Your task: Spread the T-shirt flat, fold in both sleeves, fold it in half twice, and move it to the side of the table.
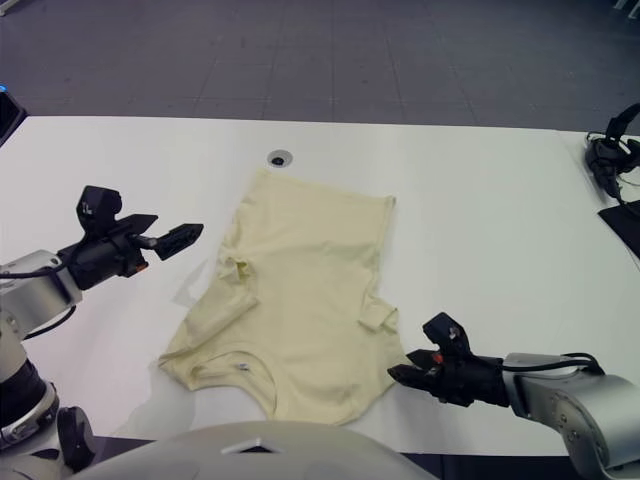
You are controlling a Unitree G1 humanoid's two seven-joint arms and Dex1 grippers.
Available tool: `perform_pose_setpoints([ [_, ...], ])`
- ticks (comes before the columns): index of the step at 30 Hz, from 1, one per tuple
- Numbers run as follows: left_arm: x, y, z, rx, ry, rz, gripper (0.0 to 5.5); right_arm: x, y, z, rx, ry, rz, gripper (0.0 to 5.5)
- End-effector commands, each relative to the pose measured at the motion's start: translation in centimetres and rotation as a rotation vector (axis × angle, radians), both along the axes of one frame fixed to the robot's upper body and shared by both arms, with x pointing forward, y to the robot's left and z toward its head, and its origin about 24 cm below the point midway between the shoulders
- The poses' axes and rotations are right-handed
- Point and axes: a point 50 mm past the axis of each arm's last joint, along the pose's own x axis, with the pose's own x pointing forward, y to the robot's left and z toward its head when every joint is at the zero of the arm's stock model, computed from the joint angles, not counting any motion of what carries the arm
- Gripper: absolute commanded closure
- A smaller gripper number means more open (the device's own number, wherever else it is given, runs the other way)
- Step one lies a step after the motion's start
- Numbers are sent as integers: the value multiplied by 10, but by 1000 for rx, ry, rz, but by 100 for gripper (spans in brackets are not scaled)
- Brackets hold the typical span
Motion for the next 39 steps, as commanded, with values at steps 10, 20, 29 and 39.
perform_pose_setpoints([
  [10,2,0,-1,47,0,10,10,2,-7,-11,-89,20,10,548],
  [20,1,-2,-6,41,1,31,10,49,-58,4,-255,-118,-122,548],
  [29,-13,-1,-11,36,12,66,10,43,-36,46,-160,-135,98,548],
  [39,-8,-11,-13,19,11,37,10,63,16,53,-16,-249,215,548],
])
